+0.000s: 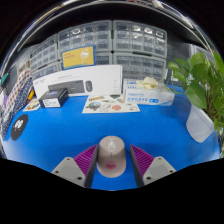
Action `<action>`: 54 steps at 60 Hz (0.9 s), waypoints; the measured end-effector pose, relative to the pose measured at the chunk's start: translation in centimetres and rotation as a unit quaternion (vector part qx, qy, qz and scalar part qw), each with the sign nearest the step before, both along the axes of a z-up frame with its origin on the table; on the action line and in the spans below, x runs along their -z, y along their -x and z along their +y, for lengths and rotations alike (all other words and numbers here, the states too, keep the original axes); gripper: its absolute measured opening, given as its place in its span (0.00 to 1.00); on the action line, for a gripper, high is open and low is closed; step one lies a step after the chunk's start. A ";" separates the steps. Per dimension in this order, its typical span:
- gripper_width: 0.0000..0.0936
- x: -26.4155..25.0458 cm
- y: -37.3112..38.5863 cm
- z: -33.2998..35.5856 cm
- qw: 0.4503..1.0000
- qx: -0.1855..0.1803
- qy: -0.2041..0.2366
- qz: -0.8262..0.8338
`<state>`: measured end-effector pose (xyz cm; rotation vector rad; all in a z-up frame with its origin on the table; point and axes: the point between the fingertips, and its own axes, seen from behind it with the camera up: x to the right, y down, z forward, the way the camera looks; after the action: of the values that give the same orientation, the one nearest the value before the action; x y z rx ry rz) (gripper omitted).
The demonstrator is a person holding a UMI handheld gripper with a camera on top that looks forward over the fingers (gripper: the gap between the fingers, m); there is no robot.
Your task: Arrange mouse
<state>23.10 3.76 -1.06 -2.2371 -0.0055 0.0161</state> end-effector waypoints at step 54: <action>0.35 -23.1 23.4 5.4 0.992 0.030 -0.125 -0.014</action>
<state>-0.26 9.15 22.08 -1.9847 0.0426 -0.0473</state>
